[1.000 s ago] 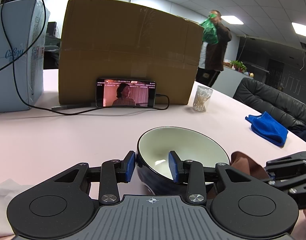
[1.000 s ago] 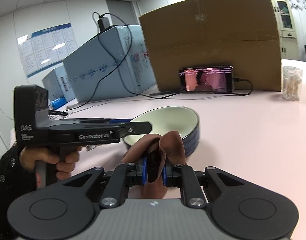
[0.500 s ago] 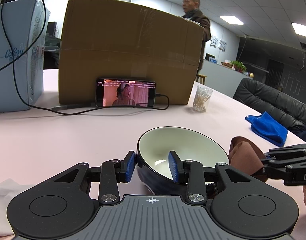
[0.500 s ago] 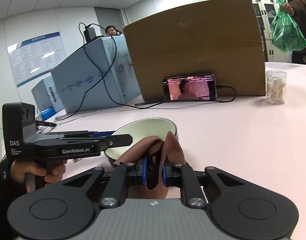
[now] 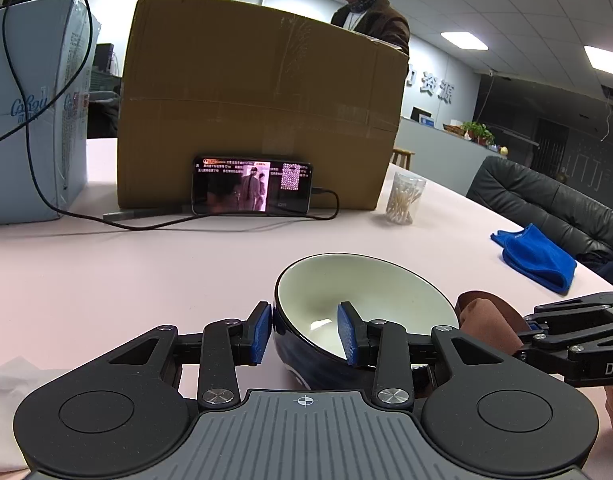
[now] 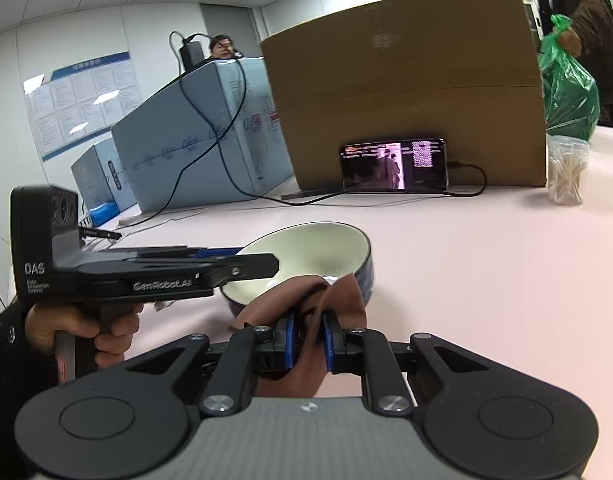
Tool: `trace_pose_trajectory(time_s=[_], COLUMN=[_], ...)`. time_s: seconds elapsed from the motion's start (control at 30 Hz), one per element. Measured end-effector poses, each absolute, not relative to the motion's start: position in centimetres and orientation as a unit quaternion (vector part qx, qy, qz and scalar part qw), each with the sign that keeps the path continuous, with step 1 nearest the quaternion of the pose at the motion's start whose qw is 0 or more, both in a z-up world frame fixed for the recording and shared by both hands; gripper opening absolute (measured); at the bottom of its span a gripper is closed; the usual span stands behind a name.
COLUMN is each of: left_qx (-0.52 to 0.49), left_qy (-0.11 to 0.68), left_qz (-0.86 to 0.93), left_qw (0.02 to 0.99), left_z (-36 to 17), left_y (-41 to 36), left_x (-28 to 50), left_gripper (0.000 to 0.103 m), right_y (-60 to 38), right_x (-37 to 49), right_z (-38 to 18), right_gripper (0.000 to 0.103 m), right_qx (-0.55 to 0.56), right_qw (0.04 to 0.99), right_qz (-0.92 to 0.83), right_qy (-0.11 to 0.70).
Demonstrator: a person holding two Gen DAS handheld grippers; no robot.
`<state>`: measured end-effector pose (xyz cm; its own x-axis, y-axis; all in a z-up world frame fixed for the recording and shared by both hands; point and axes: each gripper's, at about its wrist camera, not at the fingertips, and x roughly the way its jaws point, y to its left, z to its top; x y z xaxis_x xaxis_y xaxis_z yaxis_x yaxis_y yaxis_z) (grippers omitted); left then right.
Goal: Clean bowl
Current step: 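Rub the brown cloth around the bowl's outer wall with the right gripper while the left gripper holds the rim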
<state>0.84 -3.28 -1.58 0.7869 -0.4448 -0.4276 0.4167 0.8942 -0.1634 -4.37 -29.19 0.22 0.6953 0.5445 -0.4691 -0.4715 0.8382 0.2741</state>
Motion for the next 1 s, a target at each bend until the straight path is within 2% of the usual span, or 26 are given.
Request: trace_pose_trajectory(time_s=[1.0], left_qx=[-0.031], left_qy=[0.234], left_qz=[-0.228], left_qw=[0.945], left_z=[-1.67], left_y=[-2.86], left_x=[1.0], left_gripper=[0.035], right_y=[-28.7], right_x=[-4.53], right_z=[0.34], right_gripper=[0.017], right_qx=[0.073], right_qw=[0.914], right_qz=[0.295], right_qy=[0.269])
